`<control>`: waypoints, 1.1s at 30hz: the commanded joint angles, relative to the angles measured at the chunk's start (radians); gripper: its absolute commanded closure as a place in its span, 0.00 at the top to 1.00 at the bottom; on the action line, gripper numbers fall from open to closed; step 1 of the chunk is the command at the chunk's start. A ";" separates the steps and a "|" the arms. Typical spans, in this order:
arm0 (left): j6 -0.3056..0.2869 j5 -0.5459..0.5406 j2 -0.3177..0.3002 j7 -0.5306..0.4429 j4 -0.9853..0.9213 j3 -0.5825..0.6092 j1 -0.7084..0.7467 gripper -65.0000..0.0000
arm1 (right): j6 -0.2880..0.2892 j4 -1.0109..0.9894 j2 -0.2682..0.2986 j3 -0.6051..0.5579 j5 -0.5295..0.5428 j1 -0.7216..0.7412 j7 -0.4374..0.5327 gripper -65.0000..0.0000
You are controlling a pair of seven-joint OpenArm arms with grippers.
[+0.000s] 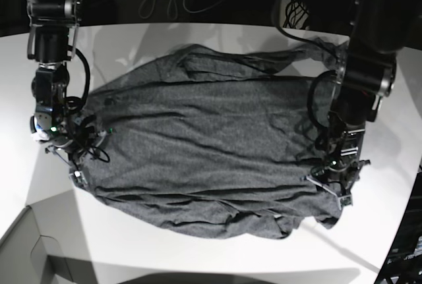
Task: Layout the t-shirt on the table in an organized manner, then fold the t-shirt properly
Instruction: 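Pull the shirt sides apart with both grippers to spread it, then release the shirt and lift both grippers away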
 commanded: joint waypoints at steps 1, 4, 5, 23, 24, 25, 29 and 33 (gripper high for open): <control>0.001 0.004 -0.008 0.009 0.013 -0.001 -0.041 0.40 | 0.004 0.016 0.011 0.004 0.010 0.025 0.023 0.00; 0.001 0.004 -0.018 0.009 0.003 -0.001 -0.058 0.40 | 0.004 0.006 0.011 0.003 0.008 0.025 0.074 0.00; 0.001 0.002 -0.031 0.009 0.008 -0.003 -0.058 0.40 | 0.004 -0.014 0.012 0.003 0.008 0.025 0.099 0.00; 0.001 -0.010 -0.058 0.274 0.606 -0.451 0.109 0.40 | 0.001 -0.060 0.072 0.085 0.013 0.097 0.343 0.00; 0.001 -0.012 -0.057 0.310 0.683 -0.471 0.145 0.40 | 0.001 -0.007 0.061 0.115 0.011 0.077 0.343 0.00; 0.002 -0.012 -0.047 0.346 0.763 -0.491 0.180 0.40 | 0.001 0.042 0.038 0.138 0.010 0.059 0.343 0.00; 0.002 -0.012 -0.032 0.508 1.045 -0.586 0.363 0.40 | 0.001 0.249 0.017 0.173 0.008 -0.041 0.211 0.00; 0.002 -0.025 -0.031 0.606 1.231 -0.663 0.537 0.40 | 0.001 0.419 0.015 0.173 0.013 -0.153 0.059 0.00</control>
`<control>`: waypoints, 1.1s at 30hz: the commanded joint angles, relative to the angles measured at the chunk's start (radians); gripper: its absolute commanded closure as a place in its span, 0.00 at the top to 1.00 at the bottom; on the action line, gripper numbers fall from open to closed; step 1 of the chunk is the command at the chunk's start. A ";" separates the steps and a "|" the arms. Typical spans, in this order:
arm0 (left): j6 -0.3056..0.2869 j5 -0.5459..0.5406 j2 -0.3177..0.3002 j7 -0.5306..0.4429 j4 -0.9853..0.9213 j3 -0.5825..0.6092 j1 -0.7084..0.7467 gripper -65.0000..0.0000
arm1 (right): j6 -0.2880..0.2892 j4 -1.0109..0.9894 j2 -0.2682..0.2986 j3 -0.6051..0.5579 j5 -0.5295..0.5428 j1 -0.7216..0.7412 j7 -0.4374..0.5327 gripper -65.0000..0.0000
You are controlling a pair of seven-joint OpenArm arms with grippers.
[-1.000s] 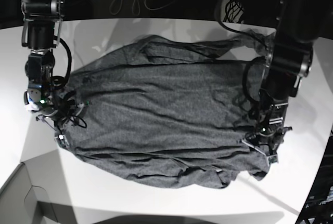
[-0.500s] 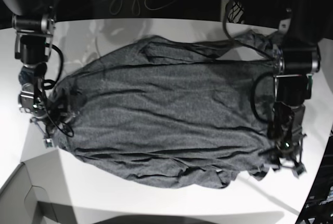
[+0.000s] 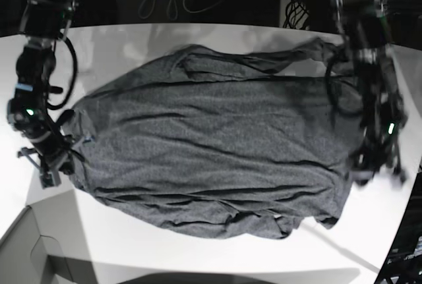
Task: Layout the t-shirt on the table in an organized manner, then fold the t-shirt properly
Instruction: 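Release the shirt and lift both grippers away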
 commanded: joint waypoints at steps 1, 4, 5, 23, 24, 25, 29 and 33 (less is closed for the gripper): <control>-0.007 -0.023 -0.017 -0.015 0.055 -0.028 0.017 0.40 | 0.005 0.047 0.014 0.003 0.016 -0.022 0.002 0.00; -0.008 -0.098 -0.021 -0.003 0.102 -0.098 0.121 0.40 | 0.006 0.141 0.013 0.003 0.019 -0.111 -0.046 0.00; -0.008 -0.115 -0.023 -0.001 0.104 -0.118 0.144 0.40 | 0.008 0.170 0.011 0.003 0.019 -0.139 -0.063 0.00; -0.010 -0.121 -0.049 -0.012 -0.402 -0.132 -0.085 0.40 | 0.009 0.382 -0.150 -0.003 0.019 -0.478 -0.132 0.26; -0.010 -0.121 -0.058 -0.012 -0.418 -0.123 -0.099 0.40 | 0.009 0.382 -0.162 -0.003 0.019 -0.482 -0.132 0.26; -0.010 -0.127 -0.067 -0.012 -0.422 -0.117 -0.109 0.40 | 0.009 0.382 -0.178 -0.003 0.019 -0.495 -0.132 0.26; -0.010 -0.132 -0.075 -0.001 -0.350 -0.123 -0.125 0.40 | 0.009 0.382 -0.208 -0.004 0.019 -0.505 -0.132 0.26; -0.010 -0.195 -0.077 0.000 -0.157 -0.123 -0.062 0.40 | 0.009 0.380 -0.234 -0.004 0.016 -0.499 -0.132 0.26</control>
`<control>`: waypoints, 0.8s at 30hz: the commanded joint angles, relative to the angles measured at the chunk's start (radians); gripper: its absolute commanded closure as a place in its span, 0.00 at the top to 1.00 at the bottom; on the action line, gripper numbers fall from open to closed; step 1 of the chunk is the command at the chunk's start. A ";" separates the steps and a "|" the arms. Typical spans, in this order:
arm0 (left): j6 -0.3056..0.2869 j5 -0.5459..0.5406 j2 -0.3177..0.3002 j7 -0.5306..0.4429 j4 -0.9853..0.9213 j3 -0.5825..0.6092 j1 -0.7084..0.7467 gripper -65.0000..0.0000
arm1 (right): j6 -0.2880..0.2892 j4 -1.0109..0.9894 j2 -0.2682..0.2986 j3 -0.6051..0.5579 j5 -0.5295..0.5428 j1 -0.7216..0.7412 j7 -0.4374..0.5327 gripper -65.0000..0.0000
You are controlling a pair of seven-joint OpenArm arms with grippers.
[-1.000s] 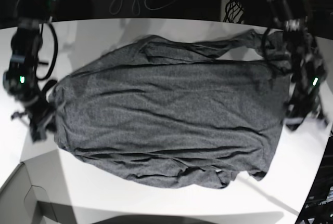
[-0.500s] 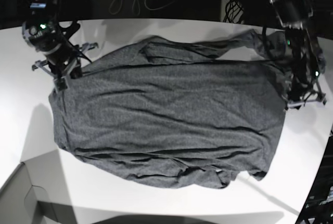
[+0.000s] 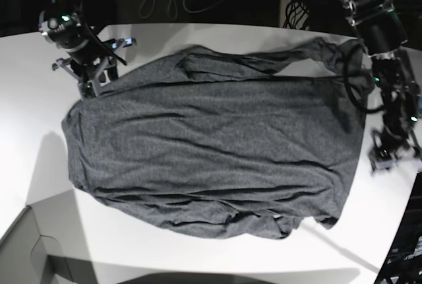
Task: Layout the t-shirt on the table in an organized manner, then fold the t-shirt properly
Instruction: 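Release the shirt and lift both grippers away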
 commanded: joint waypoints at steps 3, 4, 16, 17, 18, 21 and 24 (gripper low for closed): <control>-0.005 -0.080 -0.024 -0.006 0.163 -0.016 0.076 0.40 | -0.004 0.015 0.006 0.003 0.010 0.006 0.024 0.26; -0.005 -0.118 -0.028 -0.006 0.219 -0.039 0.115 0.40 | -0.004 0.015 0.006 0.003 0.010 0.008 0.025 0.26; -0.005 -0.278 0.035 -0.011 0.601 -0.102 0.600 0.40 | -0.004 0.011 0.043 0.010 0.006 0.052 0.027 0.26; -0.005 -0.278 0.045 -0.012 0.616 -0.103 0.629 0.40 | -0.004 0.011 0.043 0.010 0.006 0.052 0.027 0.26; -0.003 -0.278 0.054 -0.017 0.622 -0.103 0.663 0.40 | -0.004 0.011 0.043 0.010 0.006 0.052 0.027 0.26; 0.003 -0.278 0.080 -0.009 0.613 -0.125 0.713 0.40 | -0.004 0.011 0.040 0.008 0.006 0.052 0.027 0.26; 0.004 -0.262 0.115 -0.008 0.590 -0.129 0.735 0.40 | -0.004 0.011 0.040 0.008 0.006 0.052 0.027 0.26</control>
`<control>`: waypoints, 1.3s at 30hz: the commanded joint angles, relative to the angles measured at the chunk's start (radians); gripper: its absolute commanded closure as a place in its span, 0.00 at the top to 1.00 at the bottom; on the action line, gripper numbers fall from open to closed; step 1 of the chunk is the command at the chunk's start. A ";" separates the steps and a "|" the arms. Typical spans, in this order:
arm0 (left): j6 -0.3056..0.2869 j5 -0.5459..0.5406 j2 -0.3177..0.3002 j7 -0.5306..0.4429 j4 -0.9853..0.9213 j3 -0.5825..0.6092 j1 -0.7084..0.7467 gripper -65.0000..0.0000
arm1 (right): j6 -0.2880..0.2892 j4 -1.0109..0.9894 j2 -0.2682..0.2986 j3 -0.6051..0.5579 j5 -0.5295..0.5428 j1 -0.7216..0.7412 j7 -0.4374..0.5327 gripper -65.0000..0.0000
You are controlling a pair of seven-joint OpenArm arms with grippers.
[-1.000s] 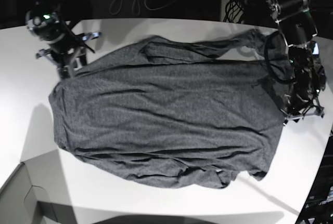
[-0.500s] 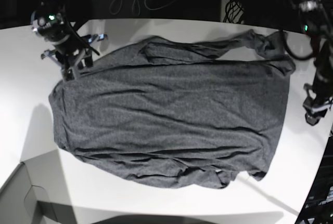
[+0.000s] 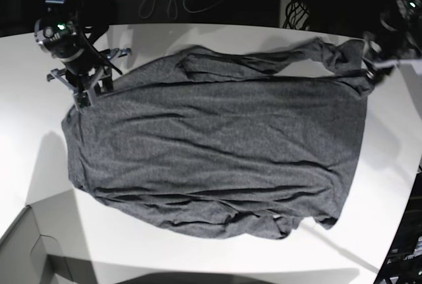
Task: Layout the t-shirt on the table in an organized manner, then fold the t-shirt properly
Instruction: 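Release the shirt and lift both grippers away, then grasp the shirt corner near the left gripper and drag it outward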
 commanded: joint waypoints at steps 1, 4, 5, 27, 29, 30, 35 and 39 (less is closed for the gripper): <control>-0.009 0.014 -0.007 -0.022 0.018 -0.006 0.003 0.40 | -0.004 0.017 0.006 0.002 0.010 0.006 0.021 0.26; -0.013 0.106 0.023 -0.021 0.016 0.001 0.011 0.40 | -0.004 0.017 0.006 0.002 0.010 0.001 0.020 0.26; -0.015 0.130 0.039 -0.021 0.018 0.001 0.011 0.40 | -0.004 0.017 0.006 0.002 0.010 0.001 0.020 0.26; -0.018 0.201 0.050 -0.021 -0.197 0.080 -0.091 0.02 | -0.004 0.017 0.011 0.004 0.010 -0.017 0.018 0.26; -0.018 0.200 0.050 -0.021 -0.209 0.080 -0.092 0.00 | -0.004 0.017 0.011 0.004 0.010 -0.017 0.018 0.26; -0.018 0.195 0.050 -0.021 -0.201 0.080 -0.087 0.00 | -0.004 0.017 0.013 0.004 0.010 -0.017 0.018 0.26; -0.042 0.152 0.051 -0.021 -0.080 0.080 -0.068 0.00 | -0.004 0.017 0.023 0.004 0.010 -0.016 0.018 0.26; -0.140 0.095 0.050 -0.021 0.063 0.078 -0.035 0.00 | -0.004 0.017 0.023 0.004 0.010 -0.011 0.017 0.26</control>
